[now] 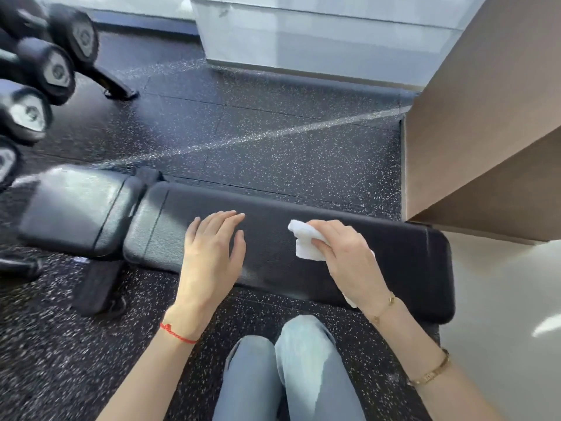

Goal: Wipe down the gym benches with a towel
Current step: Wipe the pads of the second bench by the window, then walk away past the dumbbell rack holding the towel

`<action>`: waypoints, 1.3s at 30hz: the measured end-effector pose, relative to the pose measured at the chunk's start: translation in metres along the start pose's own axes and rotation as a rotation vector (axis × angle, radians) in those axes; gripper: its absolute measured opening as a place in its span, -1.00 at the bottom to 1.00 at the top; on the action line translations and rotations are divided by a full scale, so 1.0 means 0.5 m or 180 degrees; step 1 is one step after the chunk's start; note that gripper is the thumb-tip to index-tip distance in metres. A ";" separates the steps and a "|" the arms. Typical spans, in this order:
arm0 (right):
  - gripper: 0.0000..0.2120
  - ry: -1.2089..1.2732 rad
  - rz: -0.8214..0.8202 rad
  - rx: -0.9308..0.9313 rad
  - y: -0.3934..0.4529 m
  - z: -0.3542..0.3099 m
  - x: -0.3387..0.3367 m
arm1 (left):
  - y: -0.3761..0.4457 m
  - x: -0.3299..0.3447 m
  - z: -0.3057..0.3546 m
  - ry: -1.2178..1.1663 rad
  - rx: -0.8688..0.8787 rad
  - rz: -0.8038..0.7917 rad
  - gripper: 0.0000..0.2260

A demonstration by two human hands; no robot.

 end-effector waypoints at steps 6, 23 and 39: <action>-0.76 0.0200 -0.0113 -0.0406 -0.078 -0.218 -0.273 | -0.032 -0.348 0.116 0.0100 -0.0295 0.0154 -0.73; -0.75 0.0259 -0.0617 -0.1549 -0.161 -0.560 -0.511 | -0.227 -0.754 0.209 0.0354 -0.1336 0.1073 -0.75; -0.73 0.0109 -0.1418 -0.2896 -0.315 -0.891 -0.287 | -0.592 -0.864 0.106 0.0580 -0.2854 0.1804 -0.74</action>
Point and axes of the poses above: each hand's wrist, its own y-axis towards the middle knuckle, its own x-axis out of the palm, z = x × y, the point moved 7 cm from there along y, towards the middle knuckle, and after that the axes turned 13 degrees about x, right-handed, at the moved point
